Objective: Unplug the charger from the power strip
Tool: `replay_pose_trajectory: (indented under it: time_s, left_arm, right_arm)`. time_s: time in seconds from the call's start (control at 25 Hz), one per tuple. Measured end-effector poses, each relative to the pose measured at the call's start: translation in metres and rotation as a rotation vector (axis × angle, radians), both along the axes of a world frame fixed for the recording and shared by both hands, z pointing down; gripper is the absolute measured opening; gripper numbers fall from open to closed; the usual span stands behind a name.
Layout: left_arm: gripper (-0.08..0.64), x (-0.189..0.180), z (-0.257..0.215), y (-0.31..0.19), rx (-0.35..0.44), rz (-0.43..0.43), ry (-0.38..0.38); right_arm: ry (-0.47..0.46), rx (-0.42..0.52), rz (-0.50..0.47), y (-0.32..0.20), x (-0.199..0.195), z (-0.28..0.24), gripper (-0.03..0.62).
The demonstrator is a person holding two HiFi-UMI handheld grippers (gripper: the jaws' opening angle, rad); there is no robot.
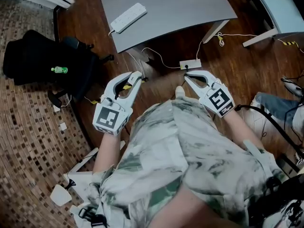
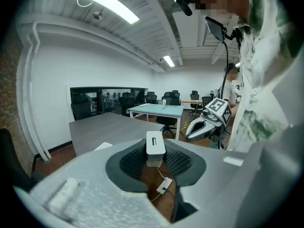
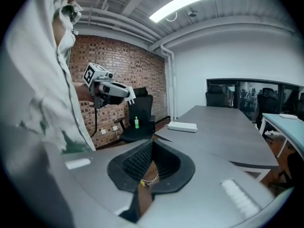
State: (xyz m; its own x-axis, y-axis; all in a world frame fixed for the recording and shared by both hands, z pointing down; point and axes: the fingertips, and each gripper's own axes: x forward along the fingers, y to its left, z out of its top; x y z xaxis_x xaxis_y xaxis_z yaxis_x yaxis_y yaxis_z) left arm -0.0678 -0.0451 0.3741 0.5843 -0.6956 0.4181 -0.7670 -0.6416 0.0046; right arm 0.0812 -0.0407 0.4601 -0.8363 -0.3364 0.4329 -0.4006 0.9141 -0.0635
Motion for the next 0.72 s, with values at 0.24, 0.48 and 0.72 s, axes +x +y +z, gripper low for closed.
replay_pose_trajectory:
  time_s: [0.24,0.48,0.72]
  left_arm:
    - [0.103,-0.022,-0.007,0.064,0.046,0.059,0.05]
    - [0.103,-0.062,-0.005,0.138,0.062,0.108,0.061]
    - [0.103,-0.067,0.002,0.189,0.06,0.175,0.071]
  right_arm:
    - [-0.005,0.03,0.029,0.05,-0.035,-0.023,0.003]
    - [-0.006,0.06,0.048,0.126,-0.089,-0.051,0.003]
    - [0.035,0.067,0.057,0.192,-0.104,-0.062,0.004]
